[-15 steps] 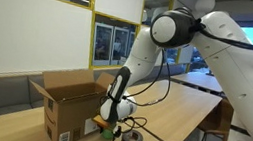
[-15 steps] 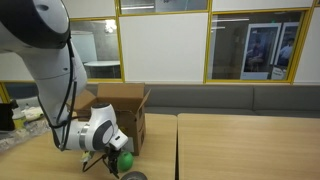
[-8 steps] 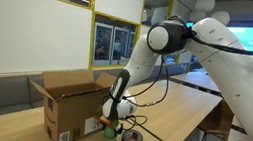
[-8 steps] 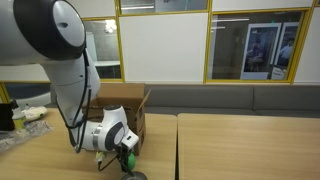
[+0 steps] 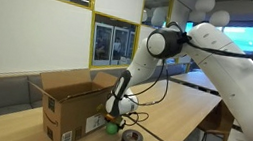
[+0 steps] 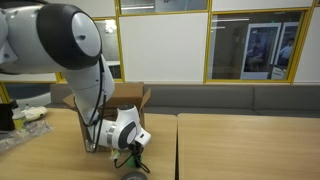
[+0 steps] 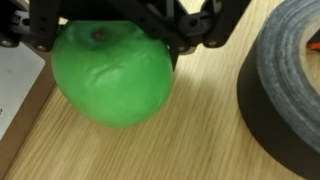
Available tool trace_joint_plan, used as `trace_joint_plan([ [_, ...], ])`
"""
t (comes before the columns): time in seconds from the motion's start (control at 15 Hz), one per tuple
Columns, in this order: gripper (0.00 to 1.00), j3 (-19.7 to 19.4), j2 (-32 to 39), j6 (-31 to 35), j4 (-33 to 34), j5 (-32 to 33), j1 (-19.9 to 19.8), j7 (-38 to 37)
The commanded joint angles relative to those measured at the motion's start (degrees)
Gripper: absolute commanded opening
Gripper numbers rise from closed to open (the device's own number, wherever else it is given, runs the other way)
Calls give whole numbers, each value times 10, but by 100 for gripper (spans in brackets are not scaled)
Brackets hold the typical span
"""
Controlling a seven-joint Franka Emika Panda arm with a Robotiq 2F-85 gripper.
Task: Put the objects on the table and put them in the box, then slide the box to the right
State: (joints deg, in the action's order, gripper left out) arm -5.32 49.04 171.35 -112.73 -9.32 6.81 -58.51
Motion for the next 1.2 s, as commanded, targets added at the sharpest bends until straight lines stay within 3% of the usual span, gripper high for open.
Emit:
trace_joint_plan([
  [0.0, 56, 4, 11, -7, 24, -24, -7, 34],
  [0.53, 56, -31, -38, -18, -11, -26, 31, 29],
  [0.87, 56, -91, -117, -51, -73, -9, 85, 9],
  [1.13, 56, -175, -196, -103, -133, 36, 156, -40],
])
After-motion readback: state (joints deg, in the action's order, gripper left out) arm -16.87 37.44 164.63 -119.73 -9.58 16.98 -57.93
